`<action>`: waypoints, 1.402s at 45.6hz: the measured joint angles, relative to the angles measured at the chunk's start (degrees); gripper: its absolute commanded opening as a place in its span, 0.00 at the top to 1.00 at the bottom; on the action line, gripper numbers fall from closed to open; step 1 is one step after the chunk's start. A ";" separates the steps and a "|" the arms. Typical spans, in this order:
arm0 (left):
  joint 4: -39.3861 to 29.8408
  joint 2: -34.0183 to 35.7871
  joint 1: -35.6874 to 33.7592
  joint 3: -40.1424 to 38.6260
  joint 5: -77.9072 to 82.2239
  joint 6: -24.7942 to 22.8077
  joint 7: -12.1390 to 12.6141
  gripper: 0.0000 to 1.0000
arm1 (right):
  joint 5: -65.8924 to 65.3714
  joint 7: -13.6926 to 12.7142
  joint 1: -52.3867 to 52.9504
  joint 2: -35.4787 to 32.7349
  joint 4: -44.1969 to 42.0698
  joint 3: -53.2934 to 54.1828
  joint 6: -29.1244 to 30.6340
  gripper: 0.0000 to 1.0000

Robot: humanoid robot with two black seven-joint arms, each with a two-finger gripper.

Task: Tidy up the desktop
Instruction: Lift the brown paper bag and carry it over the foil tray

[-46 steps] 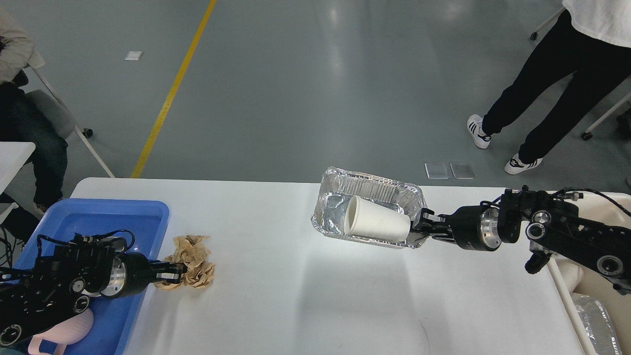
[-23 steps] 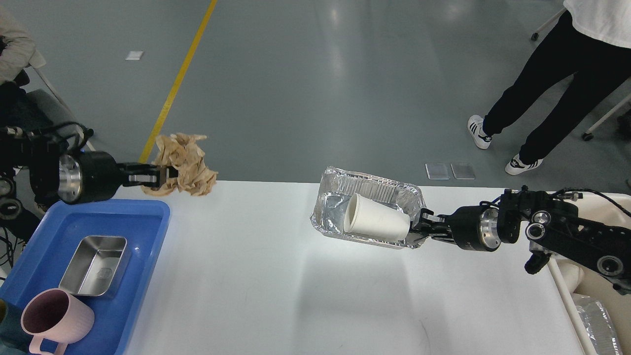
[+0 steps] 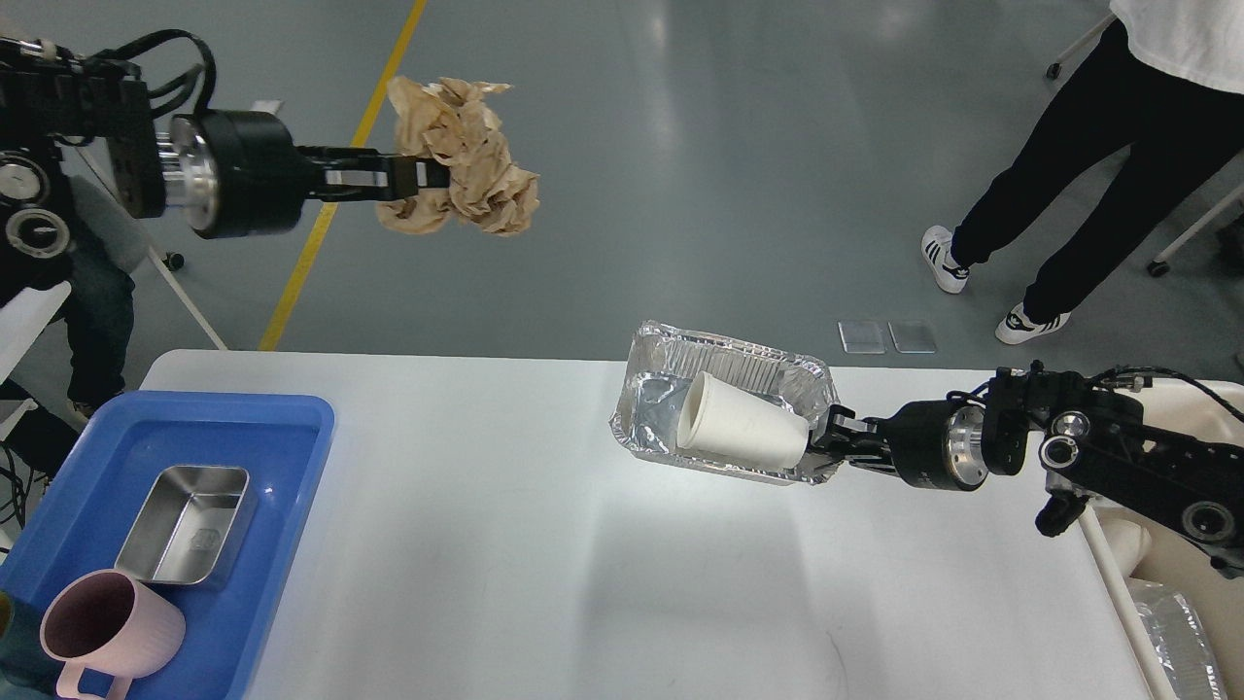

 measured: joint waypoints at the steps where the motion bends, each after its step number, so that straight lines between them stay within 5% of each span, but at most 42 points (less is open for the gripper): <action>1: 0.02 -1.36 -0.05 0.53 0.07 0.01 0.67 0.98 | 0.00 0.00 0.01 0.00 0.05 0.01 0.00 1.00; 10: 0.19 -10.44 -0.31 3.95 0.82 0.17 3.69 0.98 | 0.00 0.00 0.07 -0.25 0.74 0.01 0.00 1.00; 24: 6.39 -21.31 -0.98 5.82 4.96 0.60 3.94 0.98 | -0.16 0.00 0.08 -0.79 1.63 0.07 -0.04 1.00; 64: 9.97 -28.25 1.45 8.03 9.56 2.96 4.01 0.95 | -6.90 0.08 0.07 -0.92 3.22 -0.74 -4.49 1.00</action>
